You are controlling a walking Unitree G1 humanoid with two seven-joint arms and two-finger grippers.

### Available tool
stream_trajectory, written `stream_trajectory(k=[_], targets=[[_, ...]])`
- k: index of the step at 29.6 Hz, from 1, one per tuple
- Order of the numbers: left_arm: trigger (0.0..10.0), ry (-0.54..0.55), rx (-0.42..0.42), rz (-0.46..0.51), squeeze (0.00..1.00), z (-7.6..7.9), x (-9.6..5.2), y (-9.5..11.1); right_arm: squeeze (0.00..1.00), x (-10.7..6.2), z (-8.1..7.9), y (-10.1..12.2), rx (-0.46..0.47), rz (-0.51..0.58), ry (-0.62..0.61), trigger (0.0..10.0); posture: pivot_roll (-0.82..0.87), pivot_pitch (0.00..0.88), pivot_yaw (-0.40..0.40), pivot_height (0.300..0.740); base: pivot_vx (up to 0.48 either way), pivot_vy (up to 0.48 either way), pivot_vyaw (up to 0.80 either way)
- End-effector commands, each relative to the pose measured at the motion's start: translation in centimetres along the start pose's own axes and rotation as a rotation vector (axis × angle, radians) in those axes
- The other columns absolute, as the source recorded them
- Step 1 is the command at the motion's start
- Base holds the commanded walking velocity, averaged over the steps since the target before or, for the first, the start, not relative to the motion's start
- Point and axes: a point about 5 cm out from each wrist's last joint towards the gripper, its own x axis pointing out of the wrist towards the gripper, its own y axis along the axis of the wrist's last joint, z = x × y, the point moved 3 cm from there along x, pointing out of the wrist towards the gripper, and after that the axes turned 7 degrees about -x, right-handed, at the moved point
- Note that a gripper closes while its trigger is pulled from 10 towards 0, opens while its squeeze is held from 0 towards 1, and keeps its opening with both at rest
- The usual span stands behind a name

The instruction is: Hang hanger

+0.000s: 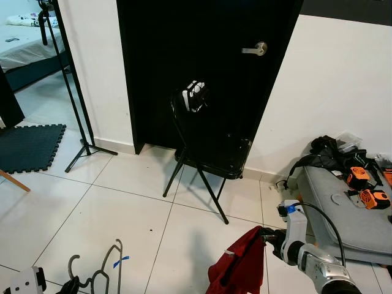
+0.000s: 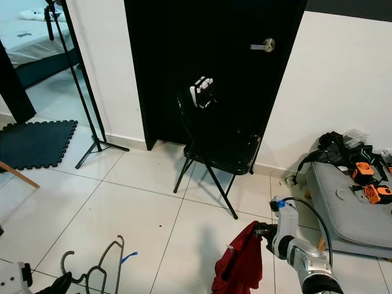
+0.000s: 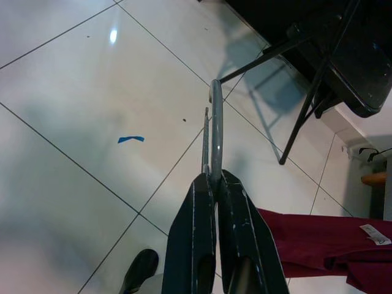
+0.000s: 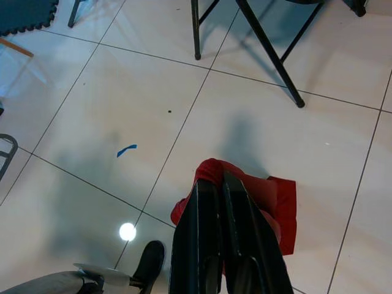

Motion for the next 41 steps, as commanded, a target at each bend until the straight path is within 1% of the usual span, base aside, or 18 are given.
stream_trajectory(k=[1, 9, 14, 17, 27, 31, 33, 34, 36, 37, 38, 41], targets=[[10.0, 0.007, -0.008, -0.009, 0.0, -0.2, -0.1, -0.2, 0.0, -0.1, 0.2, 0.2, 0.018, 0.02, -0.007, 10.0, 0.04, 0.0, -0.08, 0.74, 0.0, 0.0, 0.0], [10.0, 0.016, -0.009, -0.012, 0.0, -0.7, -0.1, -0.5, 0.0, -0.1, -0.2, -0.3, 0.02, 0.013, -0.003, 10.0, 0.03, 0.0, -0.075, 0.74, 0.0, 0.0, 0.0], [10.0, 0.02, -0.01, -0.005, 0.0, -0.6, 0.1, -0.4, 0.0, 0.1, -0.2, -0.2, 0.016, 0.005, -0.002, 10.0, 0.04, 0.0, -0.09, 0.74, 0.0, 0.0, 0.0], [10.0, 0.022, -0.009, 0.003, 0.0, -0.5, 0.3, -0.2, 0.0, 0.2, -0.1, 0.0, 0.019, 0.008, -0.006, 10.0, 0.03, 0.0, -0.085, 0.74, 0.0, 0.0, 0.0], [10.0, 0.02, -0.007, 0.003, 0.0, -0.5, 0.5, -0.2, 0.0, 0.2, -0.1, 0.0, 0.02, 0.01, -0.012, 10.0, 0.04, 0.0, -0.082, 0.74, 0.0, 0.0, 0.0], [10.0, 0.022, -0.006, 0.005, 0.0, -0.5, 0.5, -0.1, 0.0, 0.3, -0.2, -0.1, 0.04, -0.004, -0.009, 10.0, 0.05, 0.0, -0.08, 0.74, 0.0, 0.0, 0.0], [10.0, 0.035, -0.014, 0.013, 0.0, -0.6, 0.5, -0.1, 0.0, 0.4, -0.3, 0.2, 0.011, 0.005, -0.001, 10.0, 0.05, 0.0, -0.082, 0.74, 0.0, 0.0, 0.0], [10.0, 0.035, -0.014, 0.013, 0.0, -0.6, 0.5, -0.1, 0.0, 0.4, -0.3, 0.2, 0.011, 0.005, -0.001, 10.0, 0.05, 0.0, -0.082, 0.74, 0.0, 0.0, 0.0], [10.0, 0.057, -0.027, 0.024, 0.0, -0.8, 0.6, 0.2, 0.0, 0.7, -0.7, 0.9, -0.029, 0.035, -0.005, 10.0, 0.05, 0.0, -0.081, 0.74, 0.0, 0.0, 0.0], [10.0, 0.057, -0.027, 0.024, 0.0, -0.8, 0.6, 0.2, 0.0, 0.7, -0.7, 0.9, -0.029, 0.035, -0.005, 10.0, 0.05, 0.0, -0.081, 0.74, 0.0, 0.0, 0.0], [10.0, 0.066, -0.022, 0.034, 0.0, -0.8, 0.9, 0.4, 0.0, 1.0, -0.9, 1.4, -0.039, 0.056, -0.02, 10.0, 0.05, 0.0, -0.081, 0.74, 0.0, 0.0, 0.0], [10.0, 0.06, -0.002, 0.034, 0.0, -0.5, 1.2, 0.6, 0.0, 1.2, -0.9, 1.6, -0.039, 0.062, -0.025, 10.0, 0.05, 0.0, -0.081, 0.74, 0.0, 0.0, 0.0]])
